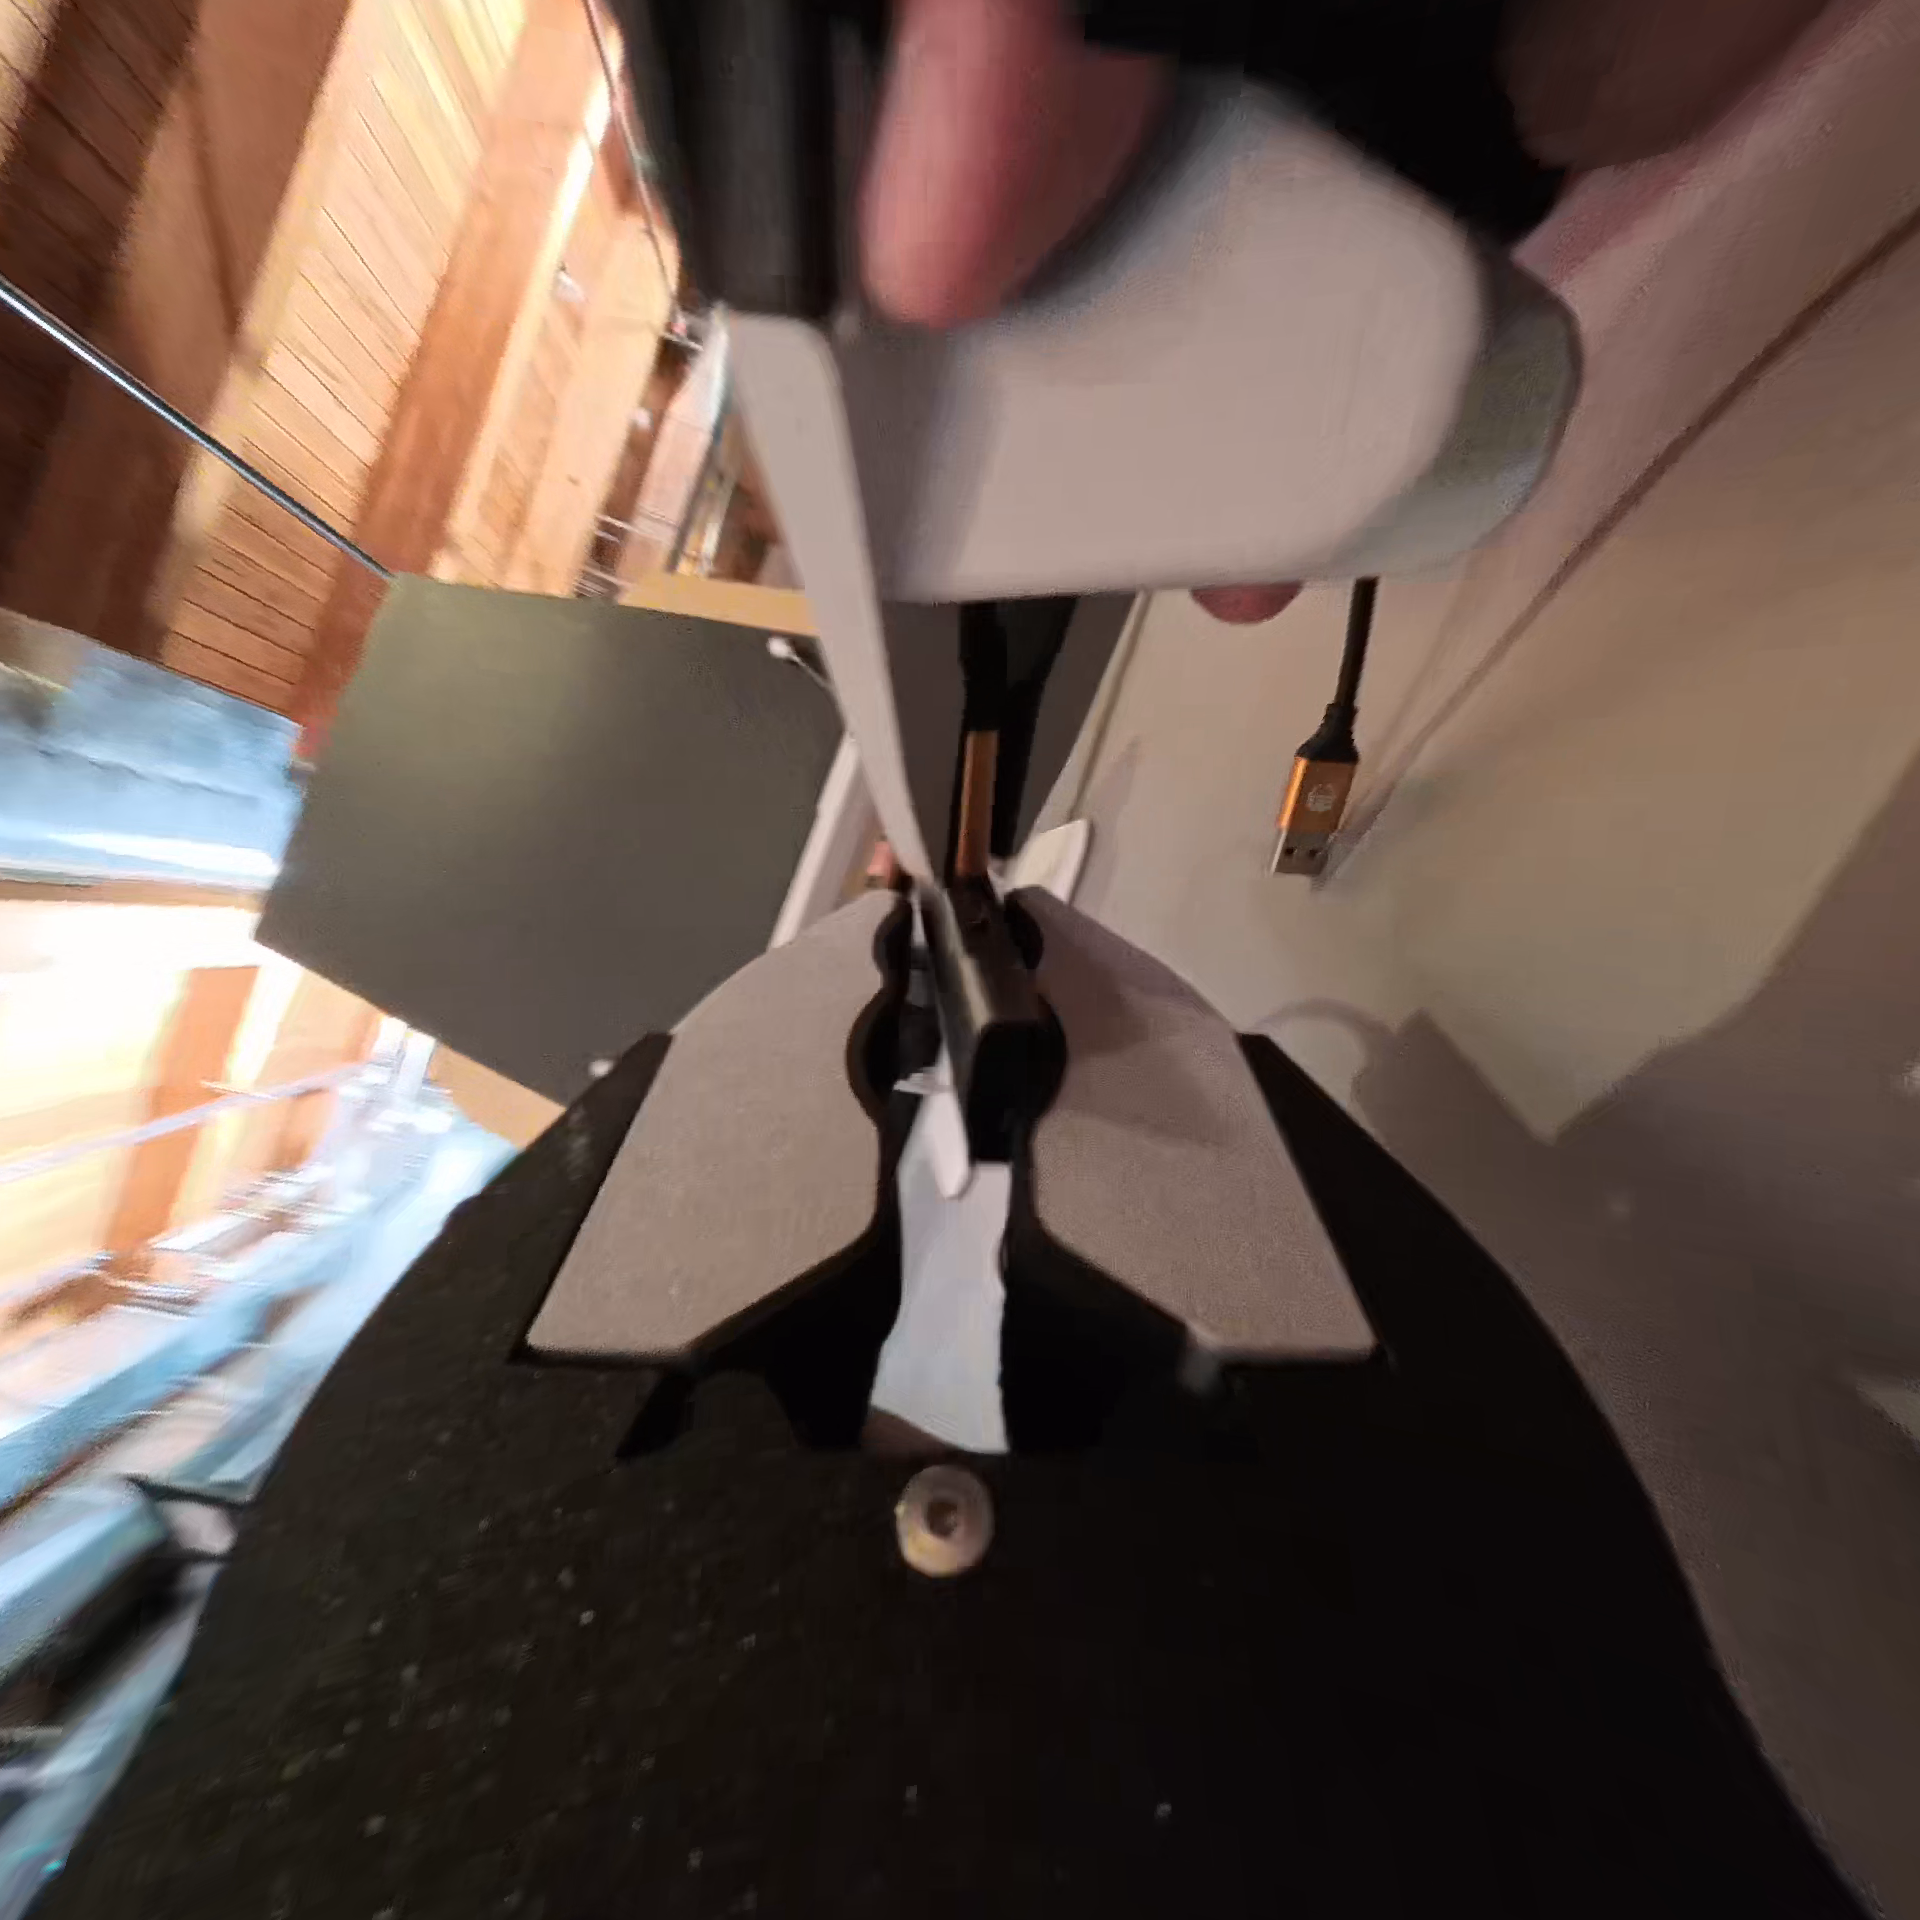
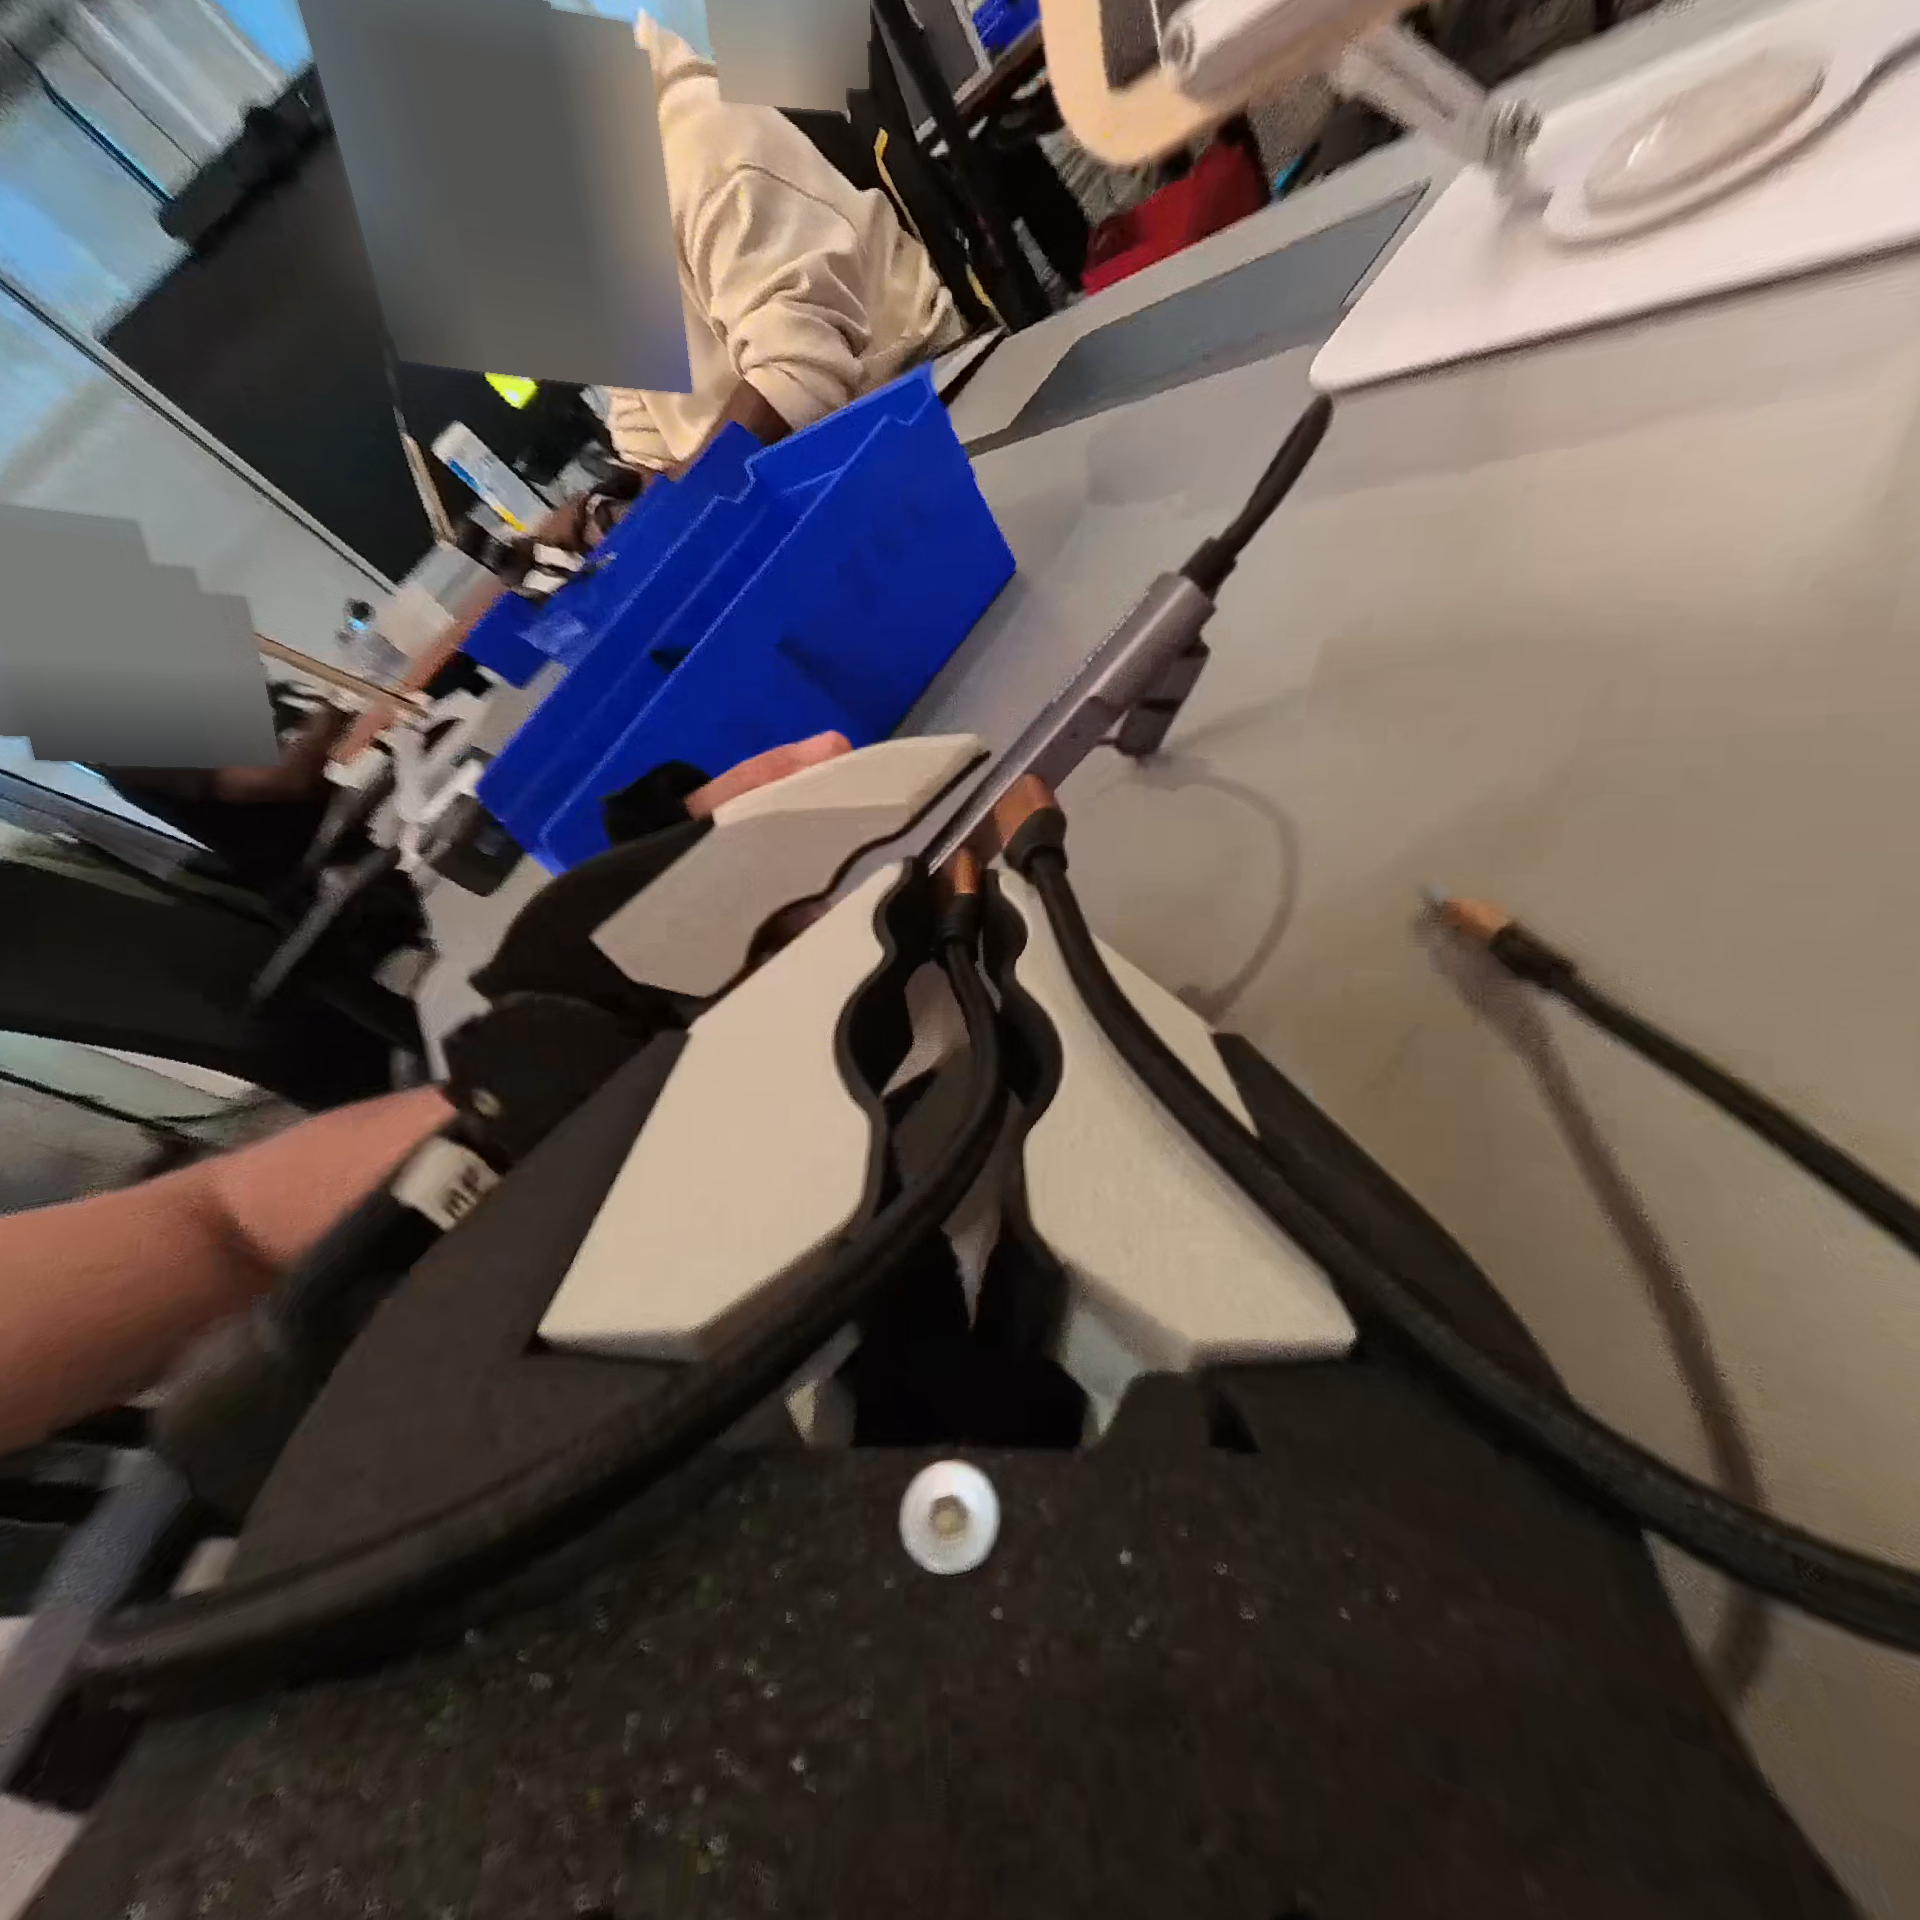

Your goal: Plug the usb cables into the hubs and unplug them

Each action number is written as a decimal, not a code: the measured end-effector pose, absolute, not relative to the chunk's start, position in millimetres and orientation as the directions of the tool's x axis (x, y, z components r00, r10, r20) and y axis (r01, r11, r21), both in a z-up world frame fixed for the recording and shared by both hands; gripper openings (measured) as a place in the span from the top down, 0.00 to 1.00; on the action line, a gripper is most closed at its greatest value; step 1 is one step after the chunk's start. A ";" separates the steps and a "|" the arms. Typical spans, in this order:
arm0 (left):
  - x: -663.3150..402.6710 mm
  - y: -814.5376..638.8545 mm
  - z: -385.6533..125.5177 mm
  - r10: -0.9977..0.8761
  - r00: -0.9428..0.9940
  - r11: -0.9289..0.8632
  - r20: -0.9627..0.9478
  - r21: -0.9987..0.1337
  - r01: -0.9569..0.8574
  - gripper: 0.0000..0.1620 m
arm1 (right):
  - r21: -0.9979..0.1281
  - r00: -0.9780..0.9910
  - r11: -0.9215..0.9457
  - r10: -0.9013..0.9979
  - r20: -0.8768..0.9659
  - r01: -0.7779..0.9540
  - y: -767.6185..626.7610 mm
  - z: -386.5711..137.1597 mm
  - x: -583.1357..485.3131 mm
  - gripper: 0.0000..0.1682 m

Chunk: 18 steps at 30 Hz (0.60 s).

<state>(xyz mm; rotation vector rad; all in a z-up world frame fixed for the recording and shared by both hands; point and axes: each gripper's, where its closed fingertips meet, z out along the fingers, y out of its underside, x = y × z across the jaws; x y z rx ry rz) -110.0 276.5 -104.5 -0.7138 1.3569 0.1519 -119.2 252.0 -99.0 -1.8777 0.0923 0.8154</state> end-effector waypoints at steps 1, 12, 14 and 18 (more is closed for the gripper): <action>-110.7 276.3 -106.9 -0.395 0.239 0.752 -0.887 -0.462 -0.470 0.86 | -0.820 0.798 -0.434 0.301 -0.522 -0.372 251.4 -95.1 -115.0 0.95; -122.8 226.2 -82.9 -0.863 -0.343 -0.348 0.371 -0.929 -0.127 0.76 | -0.972 0.833 -0.231 0.530 -0.157 -0.037 223.1 -58.6 -119.5 0.96; -129.1 216.4 -70.1 -0.787 -0.444 -0.430 0.429 -0.897 -0.104 0.79 | -0.970 0.793 -0.241 0.592 -0.145 0.003 216.8 -61.2 -132.6 0.96; -137.2 204.8 -64.7 -0.746 -0.525 -0.421 0.410 -0.901 -0.105 0.89 | -0.965 0.735 -0.259 0.646 -0.206 -0.043 211.5 -63.7 -141.4 0.97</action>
